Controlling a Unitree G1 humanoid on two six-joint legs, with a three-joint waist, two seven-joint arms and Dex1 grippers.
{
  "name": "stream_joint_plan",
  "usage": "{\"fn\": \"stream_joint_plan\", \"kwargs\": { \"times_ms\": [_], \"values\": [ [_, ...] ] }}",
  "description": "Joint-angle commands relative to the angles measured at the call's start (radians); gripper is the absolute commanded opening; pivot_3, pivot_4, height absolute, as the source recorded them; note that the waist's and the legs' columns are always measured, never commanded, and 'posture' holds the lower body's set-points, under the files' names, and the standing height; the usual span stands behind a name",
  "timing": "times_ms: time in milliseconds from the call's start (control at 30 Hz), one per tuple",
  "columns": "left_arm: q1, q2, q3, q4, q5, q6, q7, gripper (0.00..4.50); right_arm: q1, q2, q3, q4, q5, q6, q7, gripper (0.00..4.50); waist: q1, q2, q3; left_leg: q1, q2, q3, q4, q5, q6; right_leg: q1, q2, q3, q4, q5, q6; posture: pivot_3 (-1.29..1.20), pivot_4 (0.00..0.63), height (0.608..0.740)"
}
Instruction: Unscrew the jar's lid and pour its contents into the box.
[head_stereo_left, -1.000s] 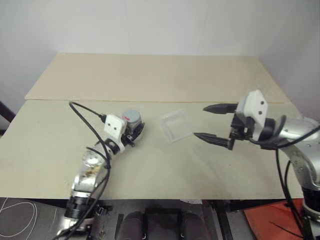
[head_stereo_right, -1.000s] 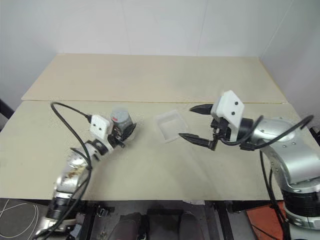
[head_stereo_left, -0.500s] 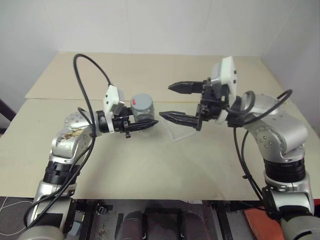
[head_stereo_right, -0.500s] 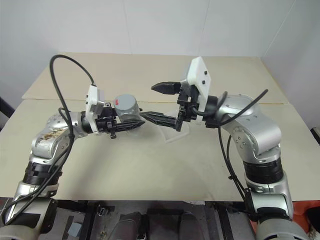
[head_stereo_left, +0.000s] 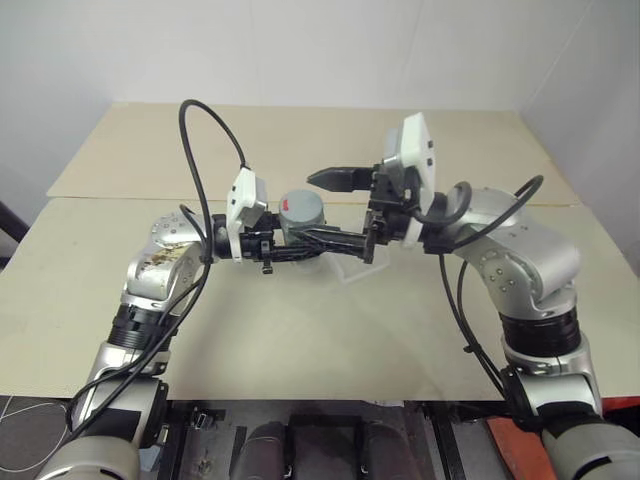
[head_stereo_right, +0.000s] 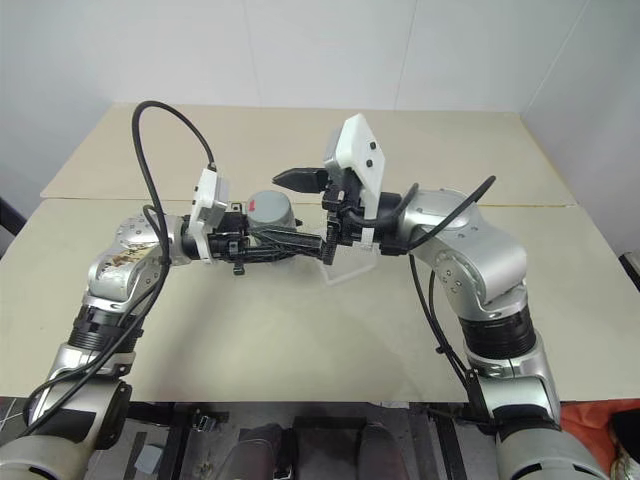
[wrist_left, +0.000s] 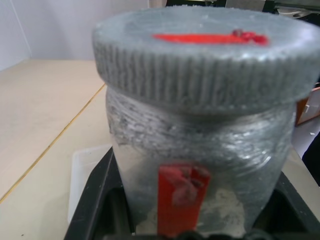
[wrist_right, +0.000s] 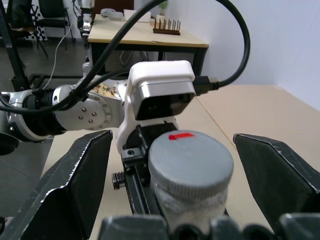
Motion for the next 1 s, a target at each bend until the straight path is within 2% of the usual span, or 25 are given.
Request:
{"fn": "stream_joint_plan", "kwargs": {
  "times_ms": [33, 567, 767, 900, 1000],
  "values": [
    [-0.021, -0.001, 0.018, -0.02, 0.0, -0.03, -0.008, 1.98, -0.033, 0.009, 0.0, 0.002, -0.011, -0.004, -0.008, 4.5, -0.001, 0.0, 0.0, 0.0, 0.0, 0.0, 0.0, 0.0, 0.0, 0.0, 0.0, 0.0, 0.0, 0.0, 0.0, 0.0, 0.15, 0.74],
    [-0.004, 0.014, 0.025, -0.056, -0.01, -0.036, -0.02, 1.98, -0.068, 0.066, 0.025, 0.103, -0.058, -0.005, -0.002, 4.5, -0.008, 0.0, 0.0, 0.0, 0.0, 0.0, 0.0, 0.0, 0.0, 0.0, 0.0, 0.0, 0.0, 0.0, 0.0, 0.0, 0.15, 0.74],
    [0.001, 0.033, 0.037, -0.066, -0.025, -0.034, -0.048, 1.98, -0.063, 0.058, 0.022, 0.115, -0.048, -0.003, 0.029, 2.75, -0.01, 0.0, 0.0, 0.0, 0.0, 0.0, 0.0, 0.0, 0.0, 0.0, 0.0, 0.0, 0.0, 0.0, 0.0, 0.0, 0.15, 0.74],
    [0.0, 0.052, 0.064, -0.072, -0.078, -0.03, -0.112, 1.98, -0.067, 0.043, 0.015, 0.149, -0.015, -0.007, 0.108, 2.75, -0.009, 0.0, 0.0, 0.0, 0.0, 0.0, 0.0, 0.0, 0.0, 0.0, 0.0, 0.0, 0.0, 0.0, 0.0, 0.0, 0.15, 0.74],
    [0.002, 0.075, 0.081, -0.082, -0.131, -0.027, -0.192, 1.98, -0.087, 0.024, 0.005, 0.197, 0.026, -0.028, 0.231, 2.75, -0.01, 0.0, 0.0, 0.0, 0.0, 0.0, 0.0, 0.0, 0.0, 0.0, 0.0, 0.0, 0.0, 0.0, 0.0, 0.0, 0.15, 0.74]
  ]
}}
